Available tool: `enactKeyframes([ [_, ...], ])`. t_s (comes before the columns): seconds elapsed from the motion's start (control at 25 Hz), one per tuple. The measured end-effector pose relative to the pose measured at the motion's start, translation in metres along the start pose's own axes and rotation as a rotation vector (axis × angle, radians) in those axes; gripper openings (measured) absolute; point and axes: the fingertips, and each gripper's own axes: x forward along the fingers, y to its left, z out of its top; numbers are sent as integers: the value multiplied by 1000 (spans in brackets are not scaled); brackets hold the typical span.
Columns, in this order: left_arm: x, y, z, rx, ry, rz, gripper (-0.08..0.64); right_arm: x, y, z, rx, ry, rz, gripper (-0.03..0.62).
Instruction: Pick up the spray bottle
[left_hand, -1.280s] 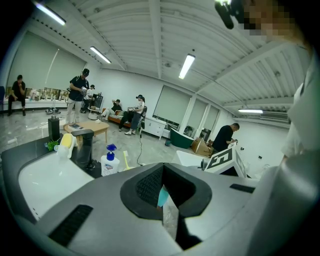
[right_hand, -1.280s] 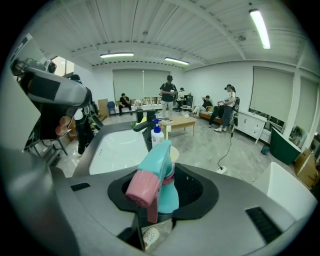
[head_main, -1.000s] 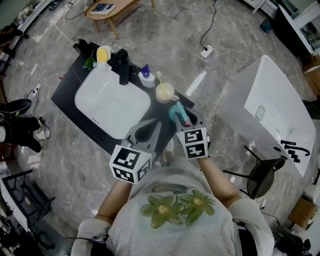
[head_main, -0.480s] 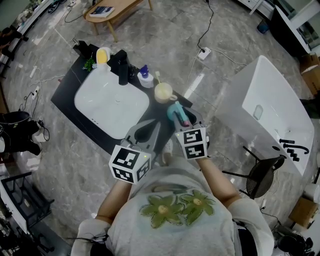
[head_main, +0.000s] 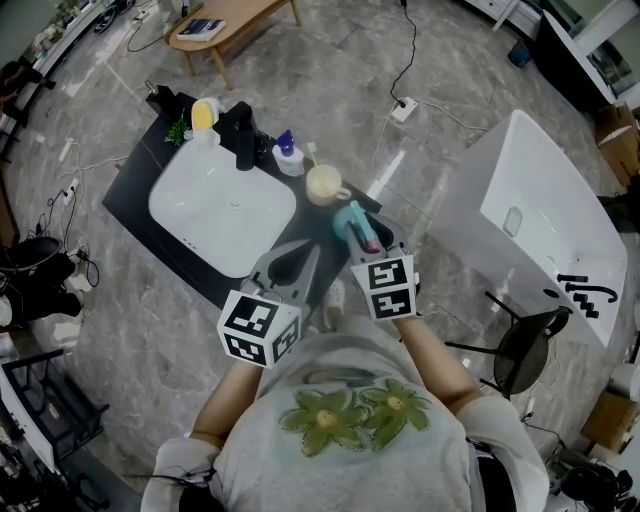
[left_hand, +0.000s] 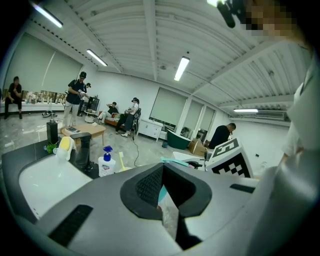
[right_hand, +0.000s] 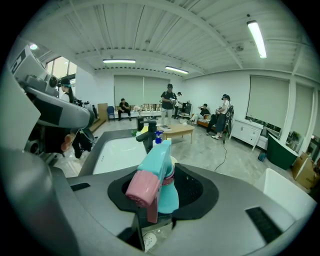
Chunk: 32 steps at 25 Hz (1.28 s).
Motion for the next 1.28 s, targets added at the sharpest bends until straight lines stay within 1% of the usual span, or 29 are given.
enactKeyframes([
  [0.72,-14,-8,-2,23,0,-4,9,-31,12,21,-3,-70,2,133],
  [1.28,-23,-12,-6,27,-5,-9,9,-58,20,38,-17,-117,6,133],
])
